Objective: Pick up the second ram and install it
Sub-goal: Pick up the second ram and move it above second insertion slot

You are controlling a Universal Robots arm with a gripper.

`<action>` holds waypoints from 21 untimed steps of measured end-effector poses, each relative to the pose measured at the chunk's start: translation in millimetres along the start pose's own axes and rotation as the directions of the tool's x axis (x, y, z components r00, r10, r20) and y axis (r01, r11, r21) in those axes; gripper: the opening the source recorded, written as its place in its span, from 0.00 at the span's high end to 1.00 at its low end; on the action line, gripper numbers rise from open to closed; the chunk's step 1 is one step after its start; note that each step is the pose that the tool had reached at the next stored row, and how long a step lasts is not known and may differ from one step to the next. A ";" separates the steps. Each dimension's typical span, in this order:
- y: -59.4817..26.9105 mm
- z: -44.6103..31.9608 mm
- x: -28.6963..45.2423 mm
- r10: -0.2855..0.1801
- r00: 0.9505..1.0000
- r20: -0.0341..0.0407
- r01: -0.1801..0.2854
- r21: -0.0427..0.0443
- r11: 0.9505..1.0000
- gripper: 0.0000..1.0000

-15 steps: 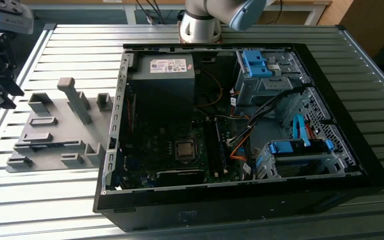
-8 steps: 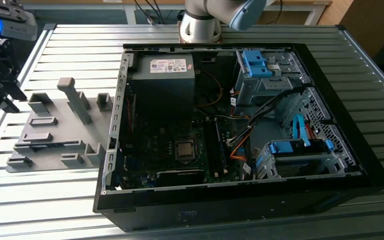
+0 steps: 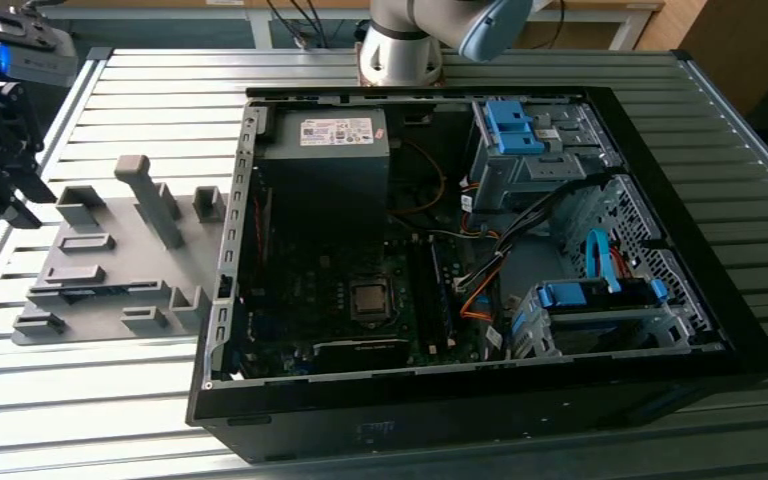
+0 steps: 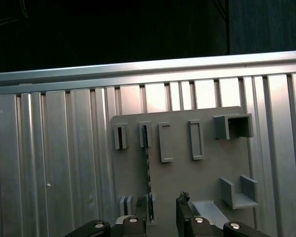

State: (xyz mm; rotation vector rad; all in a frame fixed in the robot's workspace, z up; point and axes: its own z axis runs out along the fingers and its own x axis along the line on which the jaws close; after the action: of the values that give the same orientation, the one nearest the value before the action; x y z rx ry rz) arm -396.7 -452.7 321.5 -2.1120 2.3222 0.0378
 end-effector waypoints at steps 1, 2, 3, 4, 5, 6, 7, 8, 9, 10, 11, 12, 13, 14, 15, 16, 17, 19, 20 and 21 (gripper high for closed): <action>0.0 0.5 0.0 0.000 1.000 0.000 0.000 0.000 1.000 0.63; 0.1 1.0 0.2 0.000 1.000 0.000 0.000 0.000 1.000 0.63; 0.1 1.5 0.6 0.000 1.000 0.000 0.000 0.000 1.000 0.63; 0.2 2.0 0.9 0.000 1.000 0.000 0.000 0.000 1.000 0.63; 0.4 2.8 1.2 0.000 1.000 0.000 0.000 0.000 1.000 0.63; 0.5 3.7 1.5 0.000 1.000 0.000 0.000 0.000 1.000 0.63; 0.5 4.7 1.7 0.000 1.000 0.000 0.000 0.000 1.000 0.63; 0.6 5.7 1.9 0.000 1.000 0.000 0.000 0.000 1.000 0.63; 0.5 6.9 2.0 0.000 1.000 0.000 0.000 0.000 1.000 0.63; 0.6 8.0 2.2 0.000 1.000 0.000 0.000 0.000 1.000 0.63; 0.6 9.2 2.3 0.000 1.000 0.000 0.000 0.000 1.000 0.63; 0.7 10.6 2.5 0.000 1.000 0.000 0.000 0.000 1.000 0.63; 0.7 11.7 2.6 0.000 1.000 0.000 0.000 0.000 1.000 0.63; 0.7 12.8 2.7 0.000 1.000 0.000 0.000 0.000 1.000 0.63; 0.7 13.8 2.8 0.000 1.000 0.000 0.000 0.000 1.000 0.63; 0.6 14.7 2.9 0.000 1.000 0.000 0.000 0.000 1.000 0.63; 0.6 15.7 3.0 0.000 1.000 0.000 0.000 0.000 1.000 0.63; 0.6 18.0 3.3 0.000 1.000 0.000 0.000 0.000 1.000 0.63; 0.5 19.0 3.5 0.000 1.000 0.000 0.000 0.000 1.000 0.63; 0.5 20.1 3.8 0.000 1.000 0.000 0.000 0.000 1.000 0.63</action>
State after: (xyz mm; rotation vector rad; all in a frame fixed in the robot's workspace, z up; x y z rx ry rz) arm -397.9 -456.1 301.4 -2.1119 2.3221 0.0379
